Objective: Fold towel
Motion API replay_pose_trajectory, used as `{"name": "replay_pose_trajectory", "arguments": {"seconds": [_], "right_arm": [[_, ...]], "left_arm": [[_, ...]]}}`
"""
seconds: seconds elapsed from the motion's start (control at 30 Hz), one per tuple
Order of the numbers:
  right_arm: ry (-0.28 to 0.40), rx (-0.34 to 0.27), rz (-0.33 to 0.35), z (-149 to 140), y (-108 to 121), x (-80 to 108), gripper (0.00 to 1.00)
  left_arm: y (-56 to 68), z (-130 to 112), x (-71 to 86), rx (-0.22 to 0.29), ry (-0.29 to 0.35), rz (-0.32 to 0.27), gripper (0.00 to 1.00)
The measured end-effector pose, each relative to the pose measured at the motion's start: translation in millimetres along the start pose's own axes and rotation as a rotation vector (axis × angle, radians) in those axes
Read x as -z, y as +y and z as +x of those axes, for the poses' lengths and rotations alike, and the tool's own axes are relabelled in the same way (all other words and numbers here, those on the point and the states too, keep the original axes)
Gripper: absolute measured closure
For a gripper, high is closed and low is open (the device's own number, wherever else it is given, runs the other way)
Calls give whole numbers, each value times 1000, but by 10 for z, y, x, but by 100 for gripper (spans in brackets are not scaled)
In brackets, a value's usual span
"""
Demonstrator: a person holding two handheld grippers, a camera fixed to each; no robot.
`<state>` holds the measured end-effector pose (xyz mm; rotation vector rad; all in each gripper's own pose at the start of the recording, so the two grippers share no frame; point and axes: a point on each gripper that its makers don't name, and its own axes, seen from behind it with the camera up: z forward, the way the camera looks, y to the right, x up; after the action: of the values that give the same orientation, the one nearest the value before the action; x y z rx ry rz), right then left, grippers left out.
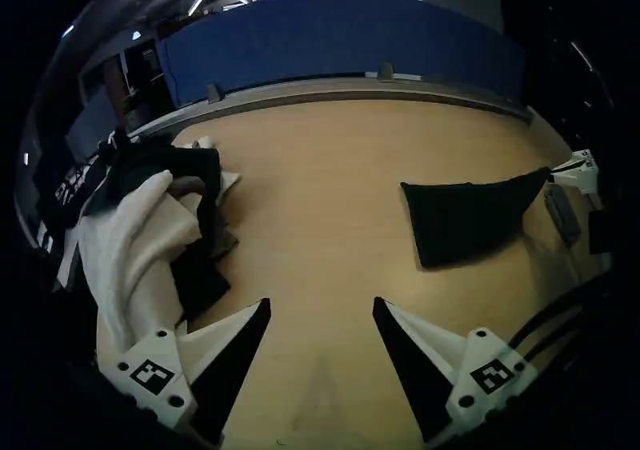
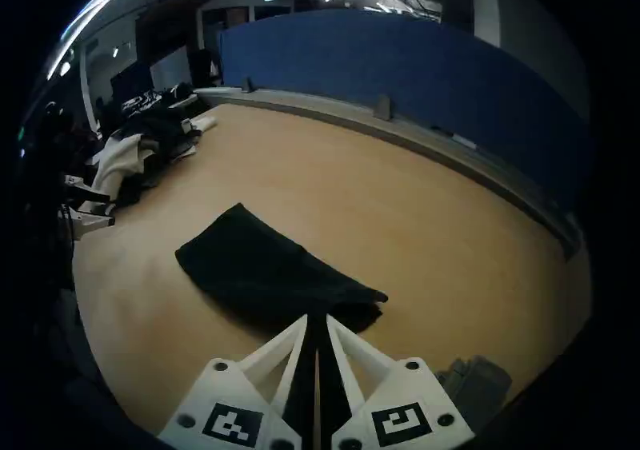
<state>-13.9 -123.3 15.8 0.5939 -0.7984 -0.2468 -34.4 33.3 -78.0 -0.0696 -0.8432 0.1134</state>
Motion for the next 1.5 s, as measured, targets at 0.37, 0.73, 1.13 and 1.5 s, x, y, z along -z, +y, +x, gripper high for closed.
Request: {"name": "replay_pose_trajectory", "arguments": {"seconds": [0.37, 0.73, 1.13, 1.5], "right_arm": [[-1, 28, 12, 84, -59, -58, 99], [2, 139, 70, 482, -358, -336, 99], [-49, 286, 240, 598, -1383, -1006, 99], [-186, 268, 342, 19, -1953, -1525, 99]], "left_arm": [[-43, 19, 49, -1, 13, 5, 5], [-101, 25, 107, 22, 38, 7, 5], [-216, -11, 157, 51, 64, 22, 5], [-151, -135, 97, 96, 57, 0, 5]]}}
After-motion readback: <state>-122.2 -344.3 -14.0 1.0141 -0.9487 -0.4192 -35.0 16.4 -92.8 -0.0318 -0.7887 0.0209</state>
